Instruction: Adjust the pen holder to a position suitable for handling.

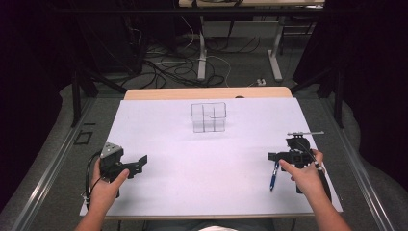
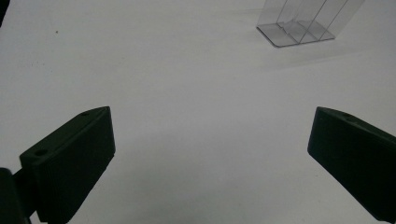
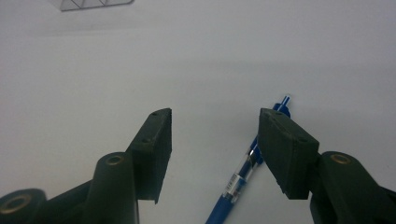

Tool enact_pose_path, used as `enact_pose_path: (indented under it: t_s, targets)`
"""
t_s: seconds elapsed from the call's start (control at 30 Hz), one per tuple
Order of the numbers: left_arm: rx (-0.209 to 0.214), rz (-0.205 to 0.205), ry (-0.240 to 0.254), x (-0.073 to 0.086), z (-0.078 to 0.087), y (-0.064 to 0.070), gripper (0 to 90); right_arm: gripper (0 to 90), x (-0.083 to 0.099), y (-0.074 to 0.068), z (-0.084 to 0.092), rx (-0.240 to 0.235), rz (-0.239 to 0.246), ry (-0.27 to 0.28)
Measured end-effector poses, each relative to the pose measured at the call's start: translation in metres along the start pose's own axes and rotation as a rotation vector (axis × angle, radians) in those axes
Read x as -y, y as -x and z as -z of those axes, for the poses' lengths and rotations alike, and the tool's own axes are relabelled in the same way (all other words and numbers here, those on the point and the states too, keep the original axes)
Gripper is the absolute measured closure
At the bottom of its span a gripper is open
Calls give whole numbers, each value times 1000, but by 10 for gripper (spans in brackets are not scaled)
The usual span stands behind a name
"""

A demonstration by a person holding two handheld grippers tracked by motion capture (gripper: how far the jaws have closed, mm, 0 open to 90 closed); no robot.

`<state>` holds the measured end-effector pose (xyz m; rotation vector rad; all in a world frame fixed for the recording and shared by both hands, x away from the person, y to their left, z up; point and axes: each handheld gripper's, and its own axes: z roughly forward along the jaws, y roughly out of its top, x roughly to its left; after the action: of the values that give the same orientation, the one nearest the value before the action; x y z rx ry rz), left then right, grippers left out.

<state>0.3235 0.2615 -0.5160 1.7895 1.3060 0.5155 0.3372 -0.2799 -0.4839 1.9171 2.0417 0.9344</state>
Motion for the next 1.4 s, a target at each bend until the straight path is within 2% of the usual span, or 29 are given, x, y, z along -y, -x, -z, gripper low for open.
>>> enact_pose_path:
  t_s: [0.03,0.07,0.1,0.2,0.3,0.37,0.5,0.63,0.77,0.9,0.93,1.13,1.3,1.4]
  targets:
    - [1,0,0,0,0,0,8,498,-1,2,0,-2,-9,-19]
    - [1,1,1,0,0,0,8,501,-2,1,1,-14,-43,-48]
    - [1,-1,-1,0,0,0,8,502,-2,2,1,-16,-51,-60]
    - [1,-7,-6,0,0,0,8,523,-2,2,1,-9,-63,-80]
    - [6,-3,0,0,-1,0,8,526,-2,2,1,-20,-96,-103]
    - [7,-6,-3,0,-1,1,8,548,-1,0,1,5,-119,-115]
    - [6,-6,-6,0,-1,1,8,562,0,-4,-2,47,-122,-133]
    - [6,-8,-4,0,-2,2,9,587,0,-7,-6,117,-124,-184]
    - [7,-7,-5,1,-2,2,8,615,1,-8,-14,164,-170,-230]
    - [7,-5,-5,1,-2,2,8,624,3,-7,-21,183,-205,-284]
    - [8,-6,-6,1,-2,2,8,623,2,-8,-23,191,-230,-302]
    - [7,-7,-6,0,-1,1,9,661,4,-8,-35,215,-251,-341]
    - [6,-6,-6,1,-1,1,8,681,4,-5,-38,231,-280,-330]
    - [7,-9,-7,1,-1,1,8,692,4,-2,-39,221,-287,-343]
